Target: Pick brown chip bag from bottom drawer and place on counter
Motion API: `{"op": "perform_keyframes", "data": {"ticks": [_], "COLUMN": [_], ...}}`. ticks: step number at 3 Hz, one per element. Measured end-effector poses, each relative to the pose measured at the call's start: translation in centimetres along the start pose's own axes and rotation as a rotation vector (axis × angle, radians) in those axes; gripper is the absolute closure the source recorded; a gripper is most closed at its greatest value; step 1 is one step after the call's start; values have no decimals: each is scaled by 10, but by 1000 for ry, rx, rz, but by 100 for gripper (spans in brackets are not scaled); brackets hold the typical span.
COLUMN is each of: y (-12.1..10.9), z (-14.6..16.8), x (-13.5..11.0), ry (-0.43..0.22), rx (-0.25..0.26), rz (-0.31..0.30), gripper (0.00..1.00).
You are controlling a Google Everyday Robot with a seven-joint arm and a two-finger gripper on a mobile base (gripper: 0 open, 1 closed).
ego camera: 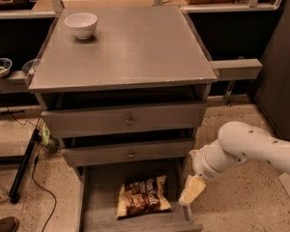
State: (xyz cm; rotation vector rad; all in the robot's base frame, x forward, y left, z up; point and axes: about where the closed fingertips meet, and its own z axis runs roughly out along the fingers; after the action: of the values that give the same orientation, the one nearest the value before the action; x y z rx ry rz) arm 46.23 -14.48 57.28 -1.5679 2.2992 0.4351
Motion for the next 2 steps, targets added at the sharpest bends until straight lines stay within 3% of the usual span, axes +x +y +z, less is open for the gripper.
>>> {"op": "perform_keyframes", "data": {"ticks": [1, 2], "y": [-1, -32], "z": [7, 39], "x": [-1, -24], "ry": [-8, -74], "rx": [-2, 15], "rz": [-10, -39], "gripper": [0, 0]}}
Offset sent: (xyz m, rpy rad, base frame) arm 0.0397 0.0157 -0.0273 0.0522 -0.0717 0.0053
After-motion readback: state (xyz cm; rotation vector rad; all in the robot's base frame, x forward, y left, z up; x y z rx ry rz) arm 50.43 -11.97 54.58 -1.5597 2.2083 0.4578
